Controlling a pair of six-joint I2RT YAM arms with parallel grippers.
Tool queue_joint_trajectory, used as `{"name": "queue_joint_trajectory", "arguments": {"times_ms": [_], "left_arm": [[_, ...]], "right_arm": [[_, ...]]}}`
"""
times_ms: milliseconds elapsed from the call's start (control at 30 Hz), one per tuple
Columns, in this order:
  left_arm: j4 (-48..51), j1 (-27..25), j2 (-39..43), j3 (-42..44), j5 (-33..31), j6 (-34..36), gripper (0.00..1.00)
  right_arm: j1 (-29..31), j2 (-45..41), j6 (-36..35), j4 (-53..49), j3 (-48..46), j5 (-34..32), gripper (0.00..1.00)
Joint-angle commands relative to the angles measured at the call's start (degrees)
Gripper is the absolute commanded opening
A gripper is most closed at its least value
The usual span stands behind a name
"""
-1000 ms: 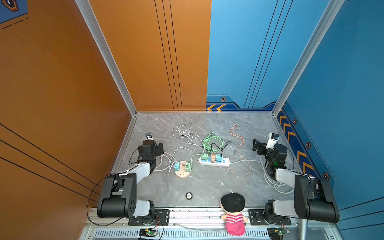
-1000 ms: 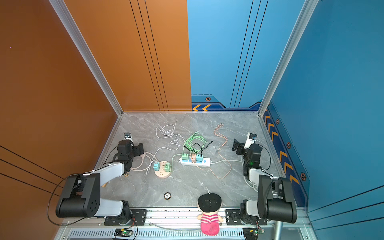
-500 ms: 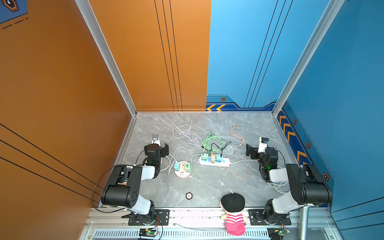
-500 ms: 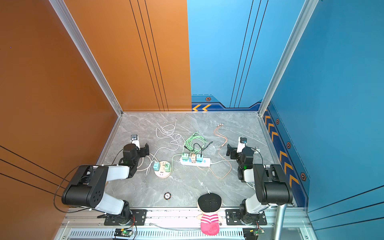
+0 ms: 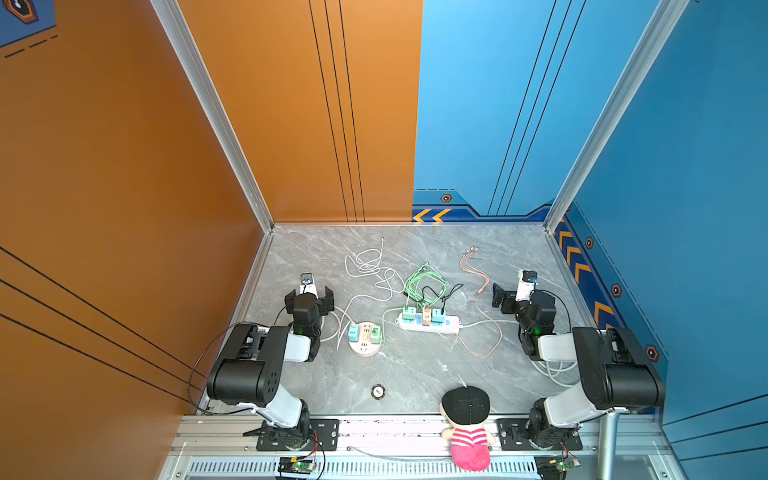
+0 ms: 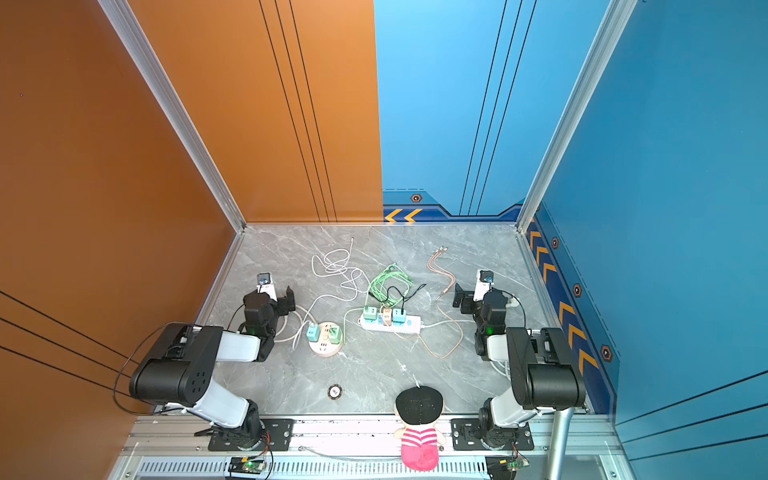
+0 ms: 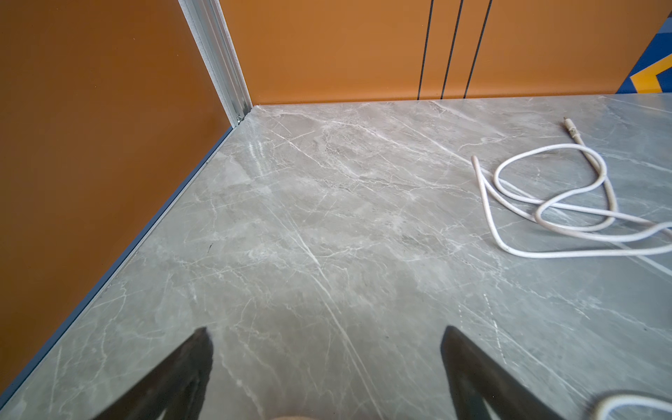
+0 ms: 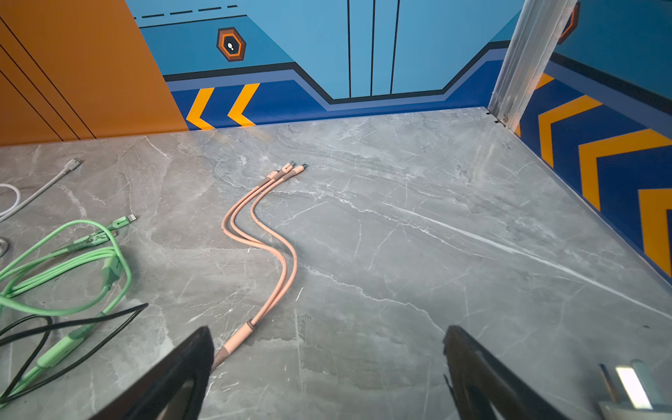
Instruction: Insert the plug
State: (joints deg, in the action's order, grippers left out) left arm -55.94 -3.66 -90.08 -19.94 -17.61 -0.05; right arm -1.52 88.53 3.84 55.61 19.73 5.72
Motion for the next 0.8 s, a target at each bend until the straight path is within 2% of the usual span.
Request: {"name": "queue_joint_trajectory", "arguments": {"times_ms": [0, 767], "left_arm": [[-0.13, 0.32, 0.20, -0.47, -0.94, -0.82, 0.98], [-0.13, -0.21, 0.16, -0.59, -1.05, -0.12, 0.98]], "right_arm": [[0.29, 0.24, -0.68, -1.48, 0.86, -1.15, 1.00], [0.90, 0.15, -1.02, -2.09, 1.02, -2.52, 1.00]]}}
